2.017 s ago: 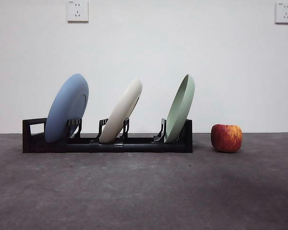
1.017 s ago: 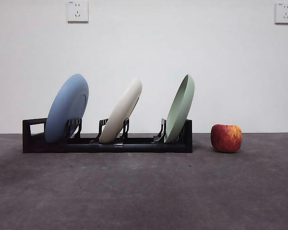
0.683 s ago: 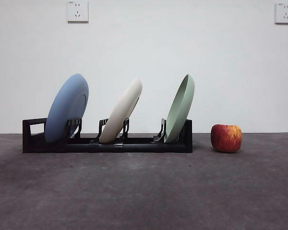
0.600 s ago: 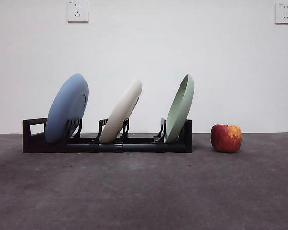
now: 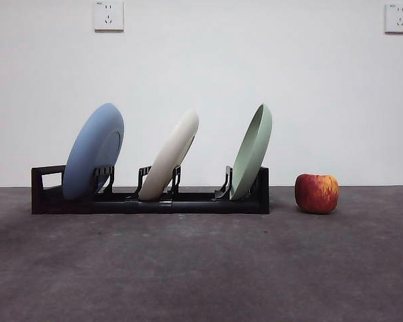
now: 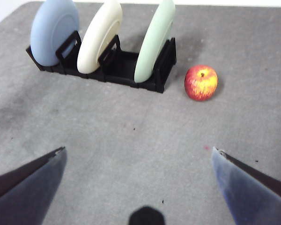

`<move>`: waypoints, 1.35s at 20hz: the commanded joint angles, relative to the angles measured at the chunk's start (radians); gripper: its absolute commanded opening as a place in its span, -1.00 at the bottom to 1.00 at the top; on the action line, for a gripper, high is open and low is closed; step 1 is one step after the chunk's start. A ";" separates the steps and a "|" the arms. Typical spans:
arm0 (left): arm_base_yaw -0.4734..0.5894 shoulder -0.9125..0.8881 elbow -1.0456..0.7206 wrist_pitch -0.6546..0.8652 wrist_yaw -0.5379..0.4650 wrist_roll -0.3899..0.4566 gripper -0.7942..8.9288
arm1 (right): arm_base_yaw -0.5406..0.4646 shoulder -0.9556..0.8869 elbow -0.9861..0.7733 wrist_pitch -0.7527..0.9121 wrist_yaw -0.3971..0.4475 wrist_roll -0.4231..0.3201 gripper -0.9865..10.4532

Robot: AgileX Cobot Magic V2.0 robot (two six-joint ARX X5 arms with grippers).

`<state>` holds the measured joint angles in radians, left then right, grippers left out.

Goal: Take the yellow plate from the plate rack,put the plate on the table,take the apple from the table,put the apple in the plate

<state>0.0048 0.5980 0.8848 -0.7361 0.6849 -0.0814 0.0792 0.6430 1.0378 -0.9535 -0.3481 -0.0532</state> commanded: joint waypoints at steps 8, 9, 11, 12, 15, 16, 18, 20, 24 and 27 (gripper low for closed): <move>-0.060 0.110 0.009 0.134 0.003 0.012 0.39 | -0.001 0.029 0.003 0.002 -0.004 -0.006 0.23; -0.076 0.130 0.009 0.174 0.003 0.012 0.39 | -0.001 0.034 0.003 0.003 -0.004 -0.003 0.23; -0.117 0.183 0.014 0.261 0.001 0.012 0.39 | -0.001 0.037 0.003 -0.001 -0.004 -0.003 0.23; -0.142 0.219 0.027 0.290 -0.008 0.013 0.39 | -0.001 0.042 0.003 -0.003 -0.004 -0.003 0.23; -0.229 0.360 0.113 0.323 -0.082 0.061 0.39 | -0.001 0.043 0.003 -0.026 -0.004 -0.003 0.23; -0.260 0.415 0.153 0.322 -0.122 0.087 0.39 | -0.001 0.043 0.003 -0.032 -0.004 -0.003 0.23; -0.319 0.531 0.239 0.322 -0.194 0.138 0.39 | -0.001 0.046 0.003 -0.045 -0.004 -0.003 0.23; -0.363 0.649 0.323 0.323 -0.248 0.184 0.39 | -0.001 0.047 0.003 -0.058 -0.005 -0.003 0.23; -0.420 0.877 0.464 0.344 -0.329 0.251 0.39 | -0.001 0.047 0.003 -0.074 -0.005 -0.003 0.23; -0.430 1.014 0.528 0.407 -0.347 0.251 0.39 | -0.001 0.047 0.003 -0.074 -0.005 -0.002 0.22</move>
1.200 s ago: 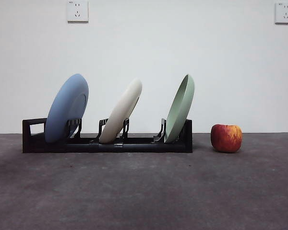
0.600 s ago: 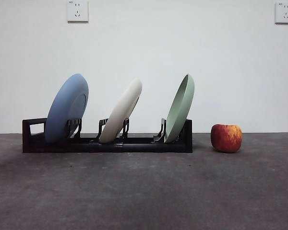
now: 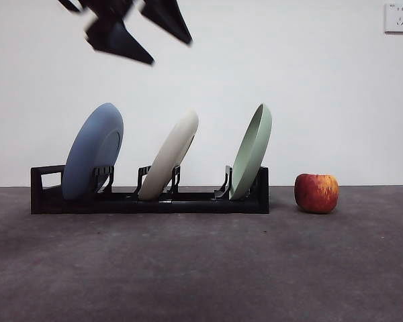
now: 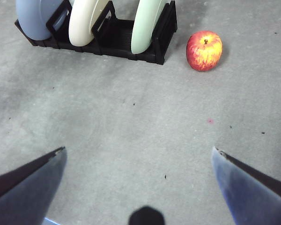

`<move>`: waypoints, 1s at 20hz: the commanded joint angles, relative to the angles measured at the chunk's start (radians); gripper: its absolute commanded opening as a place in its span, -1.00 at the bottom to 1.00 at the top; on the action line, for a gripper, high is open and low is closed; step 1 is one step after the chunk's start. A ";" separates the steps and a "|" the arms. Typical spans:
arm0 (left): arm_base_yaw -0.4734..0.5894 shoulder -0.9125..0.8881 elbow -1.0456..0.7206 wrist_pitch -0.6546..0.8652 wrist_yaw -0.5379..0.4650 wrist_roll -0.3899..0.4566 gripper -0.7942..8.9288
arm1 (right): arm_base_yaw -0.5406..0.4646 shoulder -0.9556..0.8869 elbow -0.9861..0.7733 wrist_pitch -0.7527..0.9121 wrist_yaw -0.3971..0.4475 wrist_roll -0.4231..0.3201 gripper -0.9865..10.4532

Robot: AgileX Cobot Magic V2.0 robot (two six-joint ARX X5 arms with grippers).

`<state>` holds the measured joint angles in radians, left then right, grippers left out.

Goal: Take the yellow plate from the plate rack,put the plate on the table,take the apple from the table,put the apple in the plate

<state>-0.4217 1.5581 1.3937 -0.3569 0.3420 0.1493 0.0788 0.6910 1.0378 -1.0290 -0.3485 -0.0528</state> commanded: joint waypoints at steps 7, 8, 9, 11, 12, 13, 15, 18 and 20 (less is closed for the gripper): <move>-0.004 0.225 0.035 0.169 -0.111 0.025 0.39 | 0.000 -0.001 0.003 -0.001 -0.004 0.000 0.22; -0.005 0.238 0.035 0.173 -0.111 0.037 0.39 | 0.000 -0.001 0.003 0.000 -0.004 0.000 0.22; -0.005 0.253 0.035 0.180 -0.113 0.039 0.39 | 0.000 0.000 0.003 0.000 -0.004 0.000 0.22; -0.008 0.280 0.035 0.193 -0.145 0.038 0.38 | 0.000 0.001 0.003 0.002 -0.004 0.000 0.22; -0.010 0.291 0.035 0.195 -0.157 0.037 0.37 | 0.000 0.001 0.003 0.003 -0.004 0.000 0.22; -0.011 0.300 0.035 0.192 -0.159 0.037 0.23 | 0.000 0.001 0.003 0.003 -0.004 0.000 0.22; -0.011 0.310 0.035 0.186 -0.159 0.032 -0.11 | 0.000 0.001 0.003 0.003 -0.004 0.000 0.22; -0.011 0.310 0.035 0.187 -0.153 0.029 -0.46 | 0.000 0.001 0.003 0.003 -0.003 0.000 0.22; -0.011 0.310 0.035 0.185 -0.137 0.014 -0.59 | 0.000 0.001 0.003 0.003 -0.003 0.000 0.22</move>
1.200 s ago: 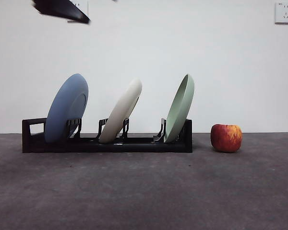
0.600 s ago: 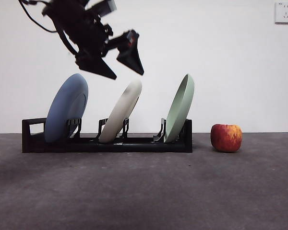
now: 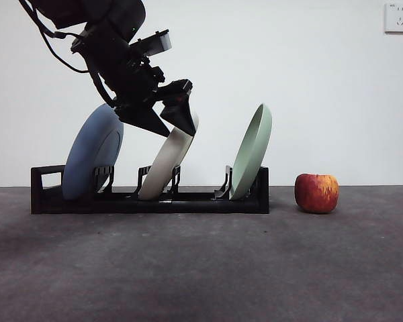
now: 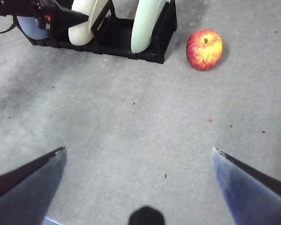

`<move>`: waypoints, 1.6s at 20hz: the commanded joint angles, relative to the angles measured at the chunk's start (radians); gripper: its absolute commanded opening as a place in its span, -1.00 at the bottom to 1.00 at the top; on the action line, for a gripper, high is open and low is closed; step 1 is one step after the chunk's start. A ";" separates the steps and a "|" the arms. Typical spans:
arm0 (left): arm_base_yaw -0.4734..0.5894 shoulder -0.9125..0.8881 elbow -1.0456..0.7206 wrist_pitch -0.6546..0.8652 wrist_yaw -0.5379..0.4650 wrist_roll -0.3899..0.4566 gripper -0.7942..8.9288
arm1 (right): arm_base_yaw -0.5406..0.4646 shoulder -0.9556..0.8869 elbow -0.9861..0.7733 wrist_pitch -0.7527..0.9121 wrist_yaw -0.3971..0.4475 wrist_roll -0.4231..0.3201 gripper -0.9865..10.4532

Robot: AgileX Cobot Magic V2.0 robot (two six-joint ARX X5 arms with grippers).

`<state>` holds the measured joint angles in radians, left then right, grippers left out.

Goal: Take the yellow plate from the plate rack,put the plate on the table,take the apple from the table,put the apple in the plate

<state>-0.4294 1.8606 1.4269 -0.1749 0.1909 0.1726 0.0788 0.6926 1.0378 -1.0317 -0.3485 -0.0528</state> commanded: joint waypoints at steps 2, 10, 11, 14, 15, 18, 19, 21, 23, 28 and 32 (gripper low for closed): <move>-0.003 0.008 0.002 0.003 0.062 -0.016 -0.60 | 0.000 0.000 0.003 0.006 -0.003 0.000 0.22; -0.003 0.008 0.002 0.003 0.101 -0.028 -0.79 | 0.000 0.013 0.003 0.006 -0.004 -0.001 0.22; -0.003 0.008 0.002 0.004 0.101 -0.032 -0.79 | 0.000 0.013 0.003 0.006 -0.003 -0.001 0.22; -0.003 0.008 0.002 0.004 0.108 -0.032 -0.85 | 0.000 0.013 0.003 0.006 -0.003 -0.002 0.22; -0.003 0.007 0.002 0.004 0.117 -0.034 -0.85 | 0.000 0.013 0.003 0.006 -0.003 -0.002 0.22; 0.000 -0.005 0.002 0.005 0.166 -0.042 -0.85 | 0.000 0.013 0.003 0.006 -0.003 -0.002 0.22; 0.001 -0.015 0.002 0.005 0.178 -0.042 -0.85 | 0.000 0.013 0.003 0.006 -0.003 -0.002 0.22; 0.001 -0.042 0.002 0.005 0.184 -0.049 -0.85 | 0.000 0.013 0.003 0.006 -0.004 -0.002 0.22; 0.002 -0.077 0.002 0.005 0.184 -0.049 -0.85 | 0.000 0.013 0.003 0.006 -0.004 -0.002 0.22; 0.001 -0.196 0.002 -0.017 0.242 -0.089 -0.85 | 0.000 0.013 0.003 0.006 -0.004 -0.003 0.22; -0.031 -0.349 0.002 -0.210 0.243 0.002 -0.85 | 0.000 0.013 0.003 0.012 -0.004 -0.003 0.22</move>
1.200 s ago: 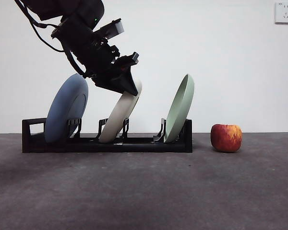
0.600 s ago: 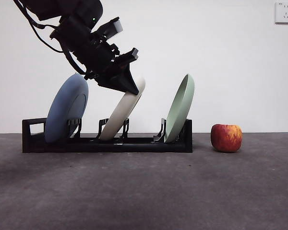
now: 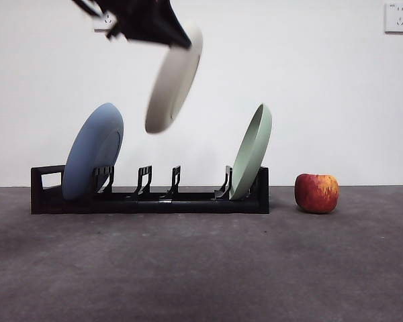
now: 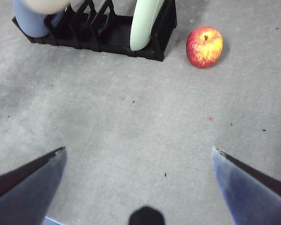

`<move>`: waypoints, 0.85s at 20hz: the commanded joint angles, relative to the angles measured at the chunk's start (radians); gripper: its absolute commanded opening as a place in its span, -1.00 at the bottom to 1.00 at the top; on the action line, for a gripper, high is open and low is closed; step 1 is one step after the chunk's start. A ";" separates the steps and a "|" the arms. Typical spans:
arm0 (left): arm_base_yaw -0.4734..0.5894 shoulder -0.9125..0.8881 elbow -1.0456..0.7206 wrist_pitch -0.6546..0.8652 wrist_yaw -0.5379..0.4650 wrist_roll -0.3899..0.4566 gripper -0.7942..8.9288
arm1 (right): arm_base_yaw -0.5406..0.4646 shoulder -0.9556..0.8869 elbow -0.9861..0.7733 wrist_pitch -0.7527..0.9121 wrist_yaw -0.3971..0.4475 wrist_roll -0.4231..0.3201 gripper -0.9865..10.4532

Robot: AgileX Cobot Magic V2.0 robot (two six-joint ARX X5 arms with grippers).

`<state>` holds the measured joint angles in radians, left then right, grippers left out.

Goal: Take the yellow plate from the plate rack,put the plate on the table,take the apple from the table,put the apple in the plate

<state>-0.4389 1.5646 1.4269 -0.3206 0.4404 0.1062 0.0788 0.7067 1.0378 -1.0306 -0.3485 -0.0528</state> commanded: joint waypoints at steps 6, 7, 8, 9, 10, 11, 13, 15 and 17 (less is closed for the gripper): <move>-0.241 -0.241 0.002 -0.470 -0.310 0.248 -0.85 | 0.000 0.005 0.003 0.026 -0.004 -0.003 0.22; -0.303 -0.245 0.002 -0.530 -0.387 0.258 -0.85 | 0.000 0.006 0.003 0.034 -0.004 -0.002 0.22; -0.359 -0.242 0.002 -0.578 -0.460 0.258 -0.85 | 0.000 0.010 0.003 0.042 -0.004 0.000 0.22; -0.414 -0.230 0.002 -0.615 -0.517 0.258 -0.85 | 0.000 0.010 0.003 0.043 -0.005 0.000 0.22; -0.468 -0.214 0.002 -0.644 -0.563 0.257 -0.85 | 0.000 0.011 0.003 0.043 -0.005 0.000 0.22; -0.515 -0.193 0.002 -0.665 -0.610 0.253 -0.85 | 0.000 0.016 0.003 0.044 -0.007 0.000 0.22; -0.595 -0.134 0.001 -0.706 -0.708 0.247 -0.85 | 0.000 0.018 0.003 0.044 -0.022 0.000 0.22; -0.642 -0.060 -0.001 -0.721 -0.750 0.227 -0.85 | 0.000 0.018 0.003 0.045 -0.023 0.000 0.22; -0.667 0.006 -0.013 -0.704 -0.760 0.204 -0.85 | 0.000 0.018 0.003 0.043 -0.023 0.000 0.22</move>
<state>-1.1038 1.5650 1.4239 -1.0306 -0.3119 0.3298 0.0788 0.7254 1.0378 -0.9947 -0.3672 -0.0525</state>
